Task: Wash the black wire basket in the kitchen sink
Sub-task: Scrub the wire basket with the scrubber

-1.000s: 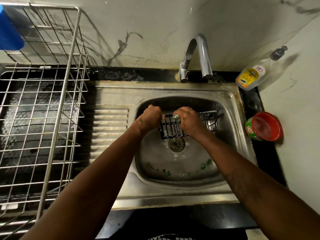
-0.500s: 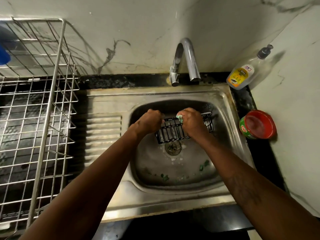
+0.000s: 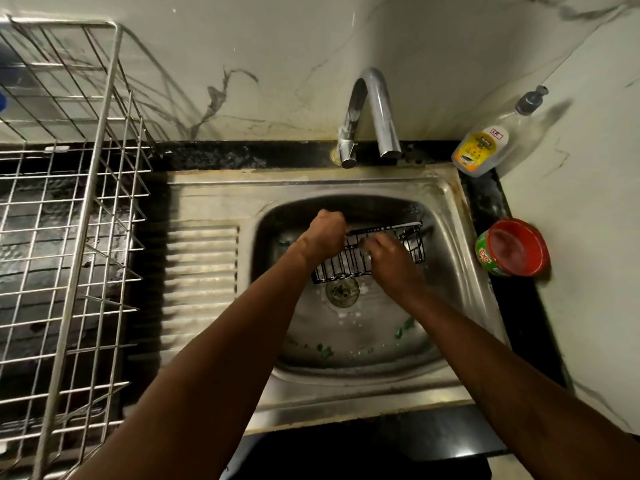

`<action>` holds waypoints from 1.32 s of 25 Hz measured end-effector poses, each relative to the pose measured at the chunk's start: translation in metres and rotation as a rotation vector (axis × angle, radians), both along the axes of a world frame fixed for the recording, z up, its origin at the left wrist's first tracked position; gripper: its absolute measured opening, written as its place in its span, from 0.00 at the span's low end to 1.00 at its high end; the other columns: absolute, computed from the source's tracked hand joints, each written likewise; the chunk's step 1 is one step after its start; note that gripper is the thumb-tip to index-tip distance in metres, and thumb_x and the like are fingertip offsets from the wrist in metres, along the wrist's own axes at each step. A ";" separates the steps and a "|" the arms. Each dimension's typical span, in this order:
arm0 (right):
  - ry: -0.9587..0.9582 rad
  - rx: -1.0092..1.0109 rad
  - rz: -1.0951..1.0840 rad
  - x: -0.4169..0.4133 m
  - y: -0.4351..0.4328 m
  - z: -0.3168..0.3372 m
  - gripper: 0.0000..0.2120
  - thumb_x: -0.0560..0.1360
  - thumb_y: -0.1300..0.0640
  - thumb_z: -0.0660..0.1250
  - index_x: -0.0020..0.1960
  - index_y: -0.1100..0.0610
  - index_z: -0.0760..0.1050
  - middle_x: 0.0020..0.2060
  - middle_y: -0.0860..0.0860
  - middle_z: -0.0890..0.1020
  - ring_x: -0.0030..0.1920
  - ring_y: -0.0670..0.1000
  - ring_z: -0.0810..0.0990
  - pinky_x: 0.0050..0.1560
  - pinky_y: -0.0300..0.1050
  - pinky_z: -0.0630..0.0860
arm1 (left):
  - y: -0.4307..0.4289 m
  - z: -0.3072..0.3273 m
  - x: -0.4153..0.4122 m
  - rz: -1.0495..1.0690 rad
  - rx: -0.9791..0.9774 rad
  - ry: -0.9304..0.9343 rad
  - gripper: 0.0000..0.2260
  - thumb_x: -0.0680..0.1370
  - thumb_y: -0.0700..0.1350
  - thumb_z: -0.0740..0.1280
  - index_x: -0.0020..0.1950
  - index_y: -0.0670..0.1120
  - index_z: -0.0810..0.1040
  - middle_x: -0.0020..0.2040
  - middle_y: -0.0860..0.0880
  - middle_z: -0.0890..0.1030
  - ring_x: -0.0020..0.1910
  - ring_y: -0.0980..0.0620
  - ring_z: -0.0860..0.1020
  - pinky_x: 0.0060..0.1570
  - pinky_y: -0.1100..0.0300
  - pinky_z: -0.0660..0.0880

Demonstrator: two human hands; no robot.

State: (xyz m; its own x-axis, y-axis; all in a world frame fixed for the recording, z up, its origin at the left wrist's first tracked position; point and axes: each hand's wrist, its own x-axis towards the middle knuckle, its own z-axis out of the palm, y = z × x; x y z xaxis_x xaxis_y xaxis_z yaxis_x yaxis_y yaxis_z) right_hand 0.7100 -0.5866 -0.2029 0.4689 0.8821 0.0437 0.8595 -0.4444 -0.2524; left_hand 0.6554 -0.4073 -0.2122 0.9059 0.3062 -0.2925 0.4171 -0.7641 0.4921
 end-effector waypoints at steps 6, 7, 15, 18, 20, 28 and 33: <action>0.035 -0.061 0.025 0.005 0.000 0.004 0.18 0.65 0.78 0.67 0.53 0.67 0.80 0.49 0.63 0.81 0.51 0.64 0.79 0.49 0.53 0.78 | -0.004 -0.006 0.000 0.022 -0.002 0.002 0.06 0.79 0.39 0.67 0.53 0.44 0.82 0.53 0.45 0.80 0.53 0.47 0.77 0.56 0.53 0.78; 0.026 -0.058 0.079 -0.001 -0.016 -0.001 0.20 0.63 0.79 0.67 0.53 0.66 0.81 0.49 0.62 0.81 0.50 0.63 0.80 0.49 0.53 0.79 | -0.005 -0.006 0.000 0.013 0.012 0.001 0.06 0.80 0.39 0.66 0.54 0.44 0.82 0.52 0.45 0.80 0.54 0.46 0.76 0.57 0.53 0.78; 0.107 0.058 -0.117 0.033 0.003 0.001 0.23 0.63 0.80 0.65 0.53 0.65 0.83 0.52 0.64 0.83 0.54 0.64 0.81 0.56 0.53 0.78 | -0.005 0.000 -0.002 -0.046 0.062 -0.025 0.08 0.80 0.38 0.64 0.51 0.43 0.83 0.47 0.45 0.81 0.49 0.45 0.78 0.54 0.49 0.80; 0.093 0.007 -0.095 0.051 0.005 0.002 0.26 0.59 0.81 0.66 0.53 0.65 0.84 0.49 0.62 0.83 0.51 0.64 0.81 0.52 0.54 0.80 | -0.005 -0.001 -0.001 -0.029 0.033 -0.008 0.08 0.80 0.38 0.64 0.52 0.43 0.83 0.47 0.44 0.82 0.49 0.45 0.79 0.53 0.48 0.81; 0.055 0.012 -0.054 0.036 -0.017 -0.001 0.25 0.60 0.80 0.67 0.53 0.64 0.84 0.47 0.60 0.84 0.48 0.63 0.81 0.47 0.54 0.81 | -0.005 -0.002 -0.001 -0.029 0.029 -0.004 0.07 0.80 0.38 0.64 0.51 0.42 0.83 0.46 0.44 0.82 0.48 0.45 0.80 0.52 0.49 0.81; 0.078 0.088 -0.131 0.044 -0.008 -0.004 0.21 0.64 0.80 0.67 0.50 0.62 0.84 0.47 0.59 0.84 0.49 0.62 0.82 0.51 0.49 0.78 | -0.006 0.002 -0.003 -0.065 0.059 -0.015 0.07 0.80 0.36 0.65 0.51 0.42 0.83 0.44 0.46 0.82 0.44 0.49 0.81 0.49 0.52 0.83; 0.086 0.150 -0.250 0.034 -0.037 0.009 0.16 0.71 0.75 0.65 0.51 0.60 0.84 0.48 0.57 0.85 0.48 0.58 0.82 0.47 0.40 0.70 | -0.008 0.005 -0.004 -0.043 0.046 -0.027 0.07 0.81 0.37 0.64 0.52 0.41 0.83 0.46 0.45 0.82 0.45 0.48 0.80 0.52 0.52 0.81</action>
State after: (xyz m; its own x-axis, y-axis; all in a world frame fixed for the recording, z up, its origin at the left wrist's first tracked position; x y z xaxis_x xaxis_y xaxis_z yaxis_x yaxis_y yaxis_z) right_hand 0.7443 -0.6233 -0.1934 0.6783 0.7257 0.1153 0.7008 -0.5917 -0.3985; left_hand 0.6512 -0.4149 -0.2073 0.9258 0.2798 -0.2543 0.3708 -0.8031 0.4664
